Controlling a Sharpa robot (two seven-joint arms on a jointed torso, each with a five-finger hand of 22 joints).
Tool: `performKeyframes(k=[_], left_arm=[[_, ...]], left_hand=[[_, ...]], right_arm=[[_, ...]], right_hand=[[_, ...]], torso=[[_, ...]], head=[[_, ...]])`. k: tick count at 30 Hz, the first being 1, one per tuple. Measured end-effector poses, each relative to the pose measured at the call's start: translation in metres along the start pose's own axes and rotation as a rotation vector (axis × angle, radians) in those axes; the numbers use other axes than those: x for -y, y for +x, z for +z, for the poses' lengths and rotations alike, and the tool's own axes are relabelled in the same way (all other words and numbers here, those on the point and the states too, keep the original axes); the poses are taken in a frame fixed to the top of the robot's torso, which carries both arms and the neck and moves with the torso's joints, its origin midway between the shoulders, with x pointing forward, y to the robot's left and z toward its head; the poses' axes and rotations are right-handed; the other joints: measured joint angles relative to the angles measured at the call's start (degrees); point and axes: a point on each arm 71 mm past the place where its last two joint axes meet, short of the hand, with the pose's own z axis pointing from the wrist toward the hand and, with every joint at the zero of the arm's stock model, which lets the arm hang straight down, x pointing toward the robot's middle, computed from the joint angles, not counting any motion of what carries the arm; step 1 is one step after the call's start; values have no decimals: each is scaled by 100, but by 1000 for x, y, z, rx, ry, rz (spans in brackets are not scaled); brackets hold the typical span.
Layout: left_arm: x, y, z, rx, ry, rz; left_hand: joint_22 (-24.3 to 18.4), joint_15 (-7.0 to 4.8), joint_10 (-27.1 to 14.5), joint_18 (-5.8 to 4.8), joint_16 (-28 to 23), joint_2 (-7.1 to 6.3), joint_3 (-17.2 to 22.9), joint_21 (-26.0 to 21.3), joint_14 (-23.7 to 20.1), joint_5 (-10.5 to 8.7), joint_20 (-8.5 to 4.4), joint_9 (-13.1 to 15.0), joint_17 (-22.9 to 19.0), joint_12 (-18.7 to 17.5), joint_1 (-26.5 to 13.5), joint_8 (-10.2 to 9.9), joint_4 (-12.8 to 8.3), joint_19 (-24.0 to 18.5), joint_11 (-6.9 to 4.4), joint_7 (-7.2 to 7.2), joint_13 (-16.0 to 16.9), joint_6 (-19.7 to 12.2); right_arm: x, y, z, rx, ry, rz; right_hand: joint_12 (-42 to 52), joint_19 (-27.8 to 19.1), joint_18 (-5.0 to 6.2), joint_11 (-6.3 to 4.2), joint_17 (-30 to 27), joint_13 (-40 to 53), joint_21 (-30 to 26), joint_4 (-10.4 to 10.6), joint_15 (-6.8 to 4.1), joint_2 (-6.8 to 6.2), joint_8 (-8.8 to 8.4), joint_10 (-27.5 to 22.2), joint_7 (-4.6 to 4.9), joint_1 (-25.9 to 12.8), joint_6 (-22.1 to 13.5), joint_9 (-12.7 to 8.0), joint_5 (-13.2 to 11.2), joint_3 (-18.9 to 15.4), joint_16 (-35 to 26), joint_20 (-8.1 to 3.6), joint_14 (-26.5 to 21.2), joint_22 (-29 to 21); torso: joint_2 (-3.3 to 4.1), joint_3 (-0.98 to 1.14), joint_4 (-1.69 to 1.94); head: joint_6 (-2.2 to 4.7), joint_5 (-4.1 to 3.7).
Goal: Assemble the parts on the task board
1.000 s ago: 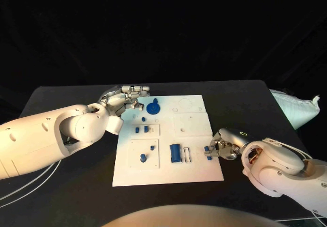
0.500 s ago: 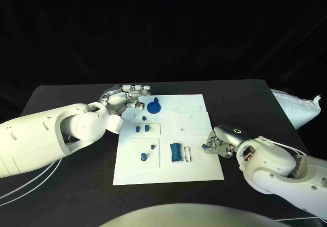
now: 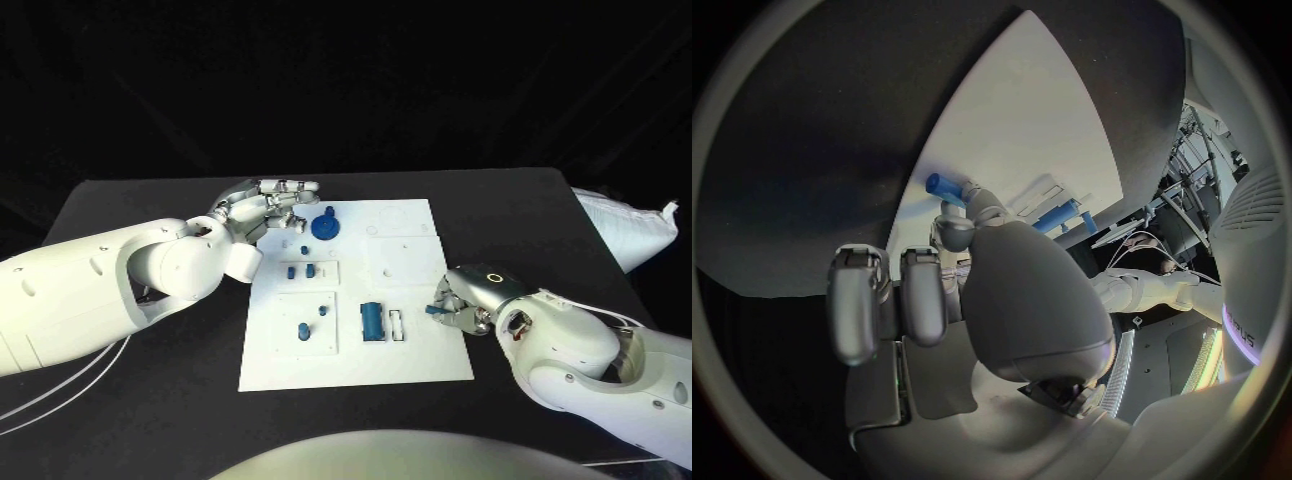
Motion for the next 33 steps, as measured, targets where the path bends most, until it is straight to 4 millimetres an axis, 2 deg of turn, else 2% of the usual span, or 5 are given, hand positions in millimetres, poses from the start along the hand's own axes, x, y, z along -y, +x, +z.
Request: performKeyframes(k=[3,8,13,21,33], left_arm=[[0,1,0,-2,-1,0],[0,1,0,-4,-1,1],[0,1,0,-6,-2,2],[0,3,0,-11,-3,2],[-1,6,1,-21,-6,1]], left_hand=[[0,0,0,1,0,0,0,0,0,0,0,0,0,0,0,0,0,0,0,0,0,0],[0,0,0,0,0,0,0,0,0,0,0,0,0,0,0,0,0,0,0,0,0,0],[0,0,0,1,0,0,0,0,0,0,0,0,1,0,0,0,0,0,0,0,0,0],[0,0,0,1,0,0,0,0,0,0,0,0,1,0,0,0,0,0,0,0,0,0],[1,0,0,1,0,0,0,0,0,0,0,0,1,0,0,0,0,0,0,0,0,0]], right_arm=[[-1,0,0,5,0,1],[-2,1,-2,18,4,24],[-4,3,-7,18,13,103],[-10,-11,-9,27,33,310],[-20,-2,-4,-74,67,500]], right_hand=[[-4,14,0,-12,0,36,0,3,-26,-68,-21,12,-1,-69,1,17,312,221,0,-14,-2,0],[31,14,0,-14,0,66,0,22,-45,-138,-21,11,-3,-178,0,26,466,471,0,-14,2,0],[45,14,0,-27,-1,113,0,94,-55,-231,10,17,-3,-359,-1,33,479,691,0,-14,12,-1],[62,14,0,-74,-2,101,0,224,-59,-328,10,113,-42,-623,38,41,479,853,0,-14,12,-1],[181,14,0,-77,-2,210,0,352,-58,-396,10,192,-42,-975,83,205,644,862,22,-14,12,-1]], torso=[[0,0,4],[0,1,4],[1,1,3],[1,1,3],[4,-1,4]], head=[[2,-4],[6,3],[9,11],[11,13],[-7,22]])
